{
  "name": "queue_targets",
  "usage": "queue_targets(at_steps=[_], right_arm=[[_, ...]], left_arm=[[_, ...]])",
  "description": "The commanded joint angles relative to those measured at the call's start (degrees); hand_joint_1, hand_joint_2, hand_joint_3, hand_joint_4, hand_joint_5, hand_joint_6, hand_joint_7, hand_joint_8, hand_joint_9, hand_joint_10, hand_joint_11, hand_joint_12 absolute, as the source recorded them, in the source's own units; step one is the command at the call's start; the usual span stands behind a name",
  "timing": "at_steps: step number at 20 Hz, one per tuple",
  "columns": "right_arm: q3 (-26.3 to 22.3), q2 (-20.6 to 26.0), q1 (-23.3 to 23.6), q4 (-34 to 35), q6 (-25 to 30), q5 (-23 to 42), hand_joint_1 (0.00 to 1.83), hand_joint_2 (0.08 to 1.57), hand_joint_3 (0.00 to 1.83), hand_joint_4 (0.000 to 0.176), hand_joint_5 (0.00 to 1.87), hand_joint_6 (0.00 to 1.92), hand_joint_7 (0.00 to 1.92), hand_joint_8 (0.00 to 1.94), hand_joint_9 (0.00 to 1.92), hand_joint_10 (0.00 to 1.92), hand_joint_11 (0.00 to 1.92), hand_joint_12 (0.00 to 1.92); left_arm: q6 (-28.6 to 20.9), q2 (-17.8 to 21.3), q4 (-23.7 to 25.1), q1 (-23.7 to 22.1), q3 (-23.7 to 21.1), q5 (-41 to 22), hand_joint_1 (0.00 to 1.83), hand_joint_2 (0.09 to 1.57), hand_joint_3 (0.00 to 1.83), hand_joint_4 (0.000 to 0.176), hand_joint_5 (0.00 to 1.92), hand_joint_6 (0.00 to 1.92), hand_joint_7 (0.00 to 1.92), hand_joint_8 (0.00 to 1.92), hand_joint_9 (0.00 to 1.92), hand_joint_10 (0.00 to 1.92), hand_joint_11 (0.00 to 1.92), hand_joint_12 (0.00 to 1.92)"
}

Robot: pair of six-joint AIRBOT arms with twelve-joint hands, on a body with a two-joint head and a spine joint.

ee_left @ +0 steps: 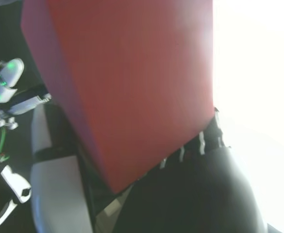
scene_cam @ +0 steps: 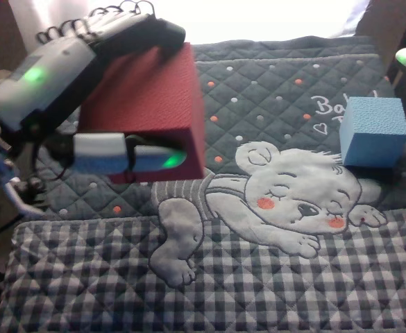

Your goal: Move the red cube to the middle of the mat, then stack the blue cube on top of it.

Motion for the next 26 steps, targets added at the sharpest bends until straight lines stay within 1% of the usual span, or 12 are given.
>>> queue_targets(at_steps=[1, 2, 5, 6, 8, 11, 12, 13, 15, 18, 23, 26], right_arm=[[0.3, 0.0, 0.3, 0.0, 0.0, 7.2, 0.43, 1.29, 0.0, 0.0, 0.0, 0.0, 0.0, 0.0, 0.0, 0.0, 0.0, 0.0], [0.3, 0.0, 0.3, 0.0, 0.0, 7.2, 0.46, 1.31, 0.01, 0.003, 0.0, 0.0, 0.0, 0.0, 0.0, 0.0, 0.0, 0.0], [0.3, 0.0, 0.2, 0.0, 0.0, 7.2, 0.38, 1.43, 0.05, 0.004, 0.0, 0.0, 0.0, 0.0, 0.0, 0.0, 0.0, 0.0], [0.3, 0.1, 0.2, 0.0, 0.0, 7.2, 0.36, 1.49, 0.03, 0.018, 0.0, 0.0, 0.0, 0.0, 0.0, 0.0, 0.0, 0.0], [0.4, 0.1, 0.2, 0.0, 0.0, 7.2, 0.38, 1.56, 0.03, 0.017, 0.0, 0.0, 0.0, 0.0, 0.0, 0.0, 0.0, 0.0], [0.3, 0.1, 0.2, -0.1, 0.1, 7.2, 0.36, 1.57, 0.06, 0.0, 0.0, 0.0, 0.0, 0.0, 0.0, 0.0, 0.0, 0.0], [0.3, 0.1, 0.1, -0.1, 0.2, 7.2, 0.35, 1.57, 0.05, 0.008, 0.0, 0.0, 0.0, 0.0, 0.0, 0.0, 0.0, 0.0], [0.3, 0.1, 0.1, -0.1, 0.2, 7.2, 0.34, 1.57, 0.05, 0.0, 0.0, 0.0, 0.0, 0.0, 0.0, 0.0, 0.0, 0.0], [0.3, 0.1, 0.1, 0.0, 0.2, 7.2, 0.31, 1.57, 0.04, 0.0, 0.0, 0.0, 0.0, 0.0, 0.0, 0.0, 0.0, 0.0], [0.5, 0.1, 0.1, -0.1, 1.2, 7.2, 0.4, 1.47, 0.0, 0.021, 0.0, 0.0, 0.0, 0.0, 0.0, 0.0, 0.0, 0.0], [5.3, -1.1, 0.3, -2.4, 15.8, 7.1, 0.78, 1.24, 0.0, 0.0, 0.0, 0.0, 0.0, 0.0, 0.0, 0.0, 0.02, 0.03], [7.8, -2.8, 3.3, -2.4, 17.2, 2.1, 0.83, 1.15, 0.0, 0.0, 0.0, 0.0, 0.03, 0.01, 0.13, 0.03, 0.0, 0.51]], left_arm=[[-1.0, -1.3, 0.7, -1.7, 0.9, -4.4, 1.03, 1.39, 0.0, 0.028, 0.55, 1.7, 0.47, 1.72, 0.14, 1.79, 0.16, 1.92], [-1.6, -3.3, 1.1, -3.3, 2.3, -1.5, 0.97, 1.35, 0.0, 0.0, 0.57, 1.63, 0.28, 1.6, 0.13, 1.77, 0.15, 1.92], [-2.5, -8.0, 1.8, -6.7, 5.8, 5.5, 1.24, 1.12, 0.0, 0.0, 0.35, 1.54, 0.3, 1.52, 0.21, 1.75, 0.17, 1.92], [-2.7, -9.6, 2.1, -7.5, 7.1, 8.2, 1.11, 1.21, 0.04, 0.0, 0.62, 1.46, 0.31, 1.52, 0.22, 1.74, 0.18, 1.92], [-3.2, -11.3, 2.2, -7.7, 8.7, 11.4, 1.02, 1.28, 0.01, 0.0, 0.64, 1.51, 0.22, 1.56, 0.1, 1.77, 0.07, 1.92], [-3.4, -12.0, 2.0, -7.4, 9.4, 13.8, 0.84, 1.09, 0.0, 0.001, 0.14, 0.52, 0.15, 0.36, 0.0, 0.73, 0.0, 1.31], [-3.4, -12.0, 2.0, -7.4, 9.4, 13.8, 0.7, 1.02, 0.0, 0.051, 0.03, 0.16, 0.03, 0.07, 0.0, 0.15, 0.0, 0.58], [-3.4, -12.0, 2.0, -7.4, 9.3, 13.7, 0.62, 0.96, 0.0, 0.119, 0.0, 0.03, 0.0, 0.01, 0.0, 0.03, 0.0, 0.12], [-3.4, -11.8, 2.1, -7.0, 8.8, 12.5, 0.56, 0.9, 0.0, 0.175, 0.0, 0.0, 0.0, 0.0, 0.0, 0.0, 0.0, 0.0], [-6.3, -10.2, 2.4, -5.0, 7.6, 6.6, 0.55, 0.89, 0.0, 0.176, 0.0, 0.0, 0.0, 0.0, 0.0, 0.0, 0.0, 0.0], [-5.6, -3.2, -1.6, 1.9, 2.7, -8.0, 0.47, 0.88, 0.0, 0.176, 0.0, 0.0, 0.0, 0.0, 0.0, 0.0, 0.0, 0.0], [-3.7, 0.3, -4.1, 5.7, 0.2, -12.9, 0.59, 0.88, 0.0, 0.176, 0.0, 0.0, 0.0, 0.0, 0.0, 0.0, 0.0, 0.0]])
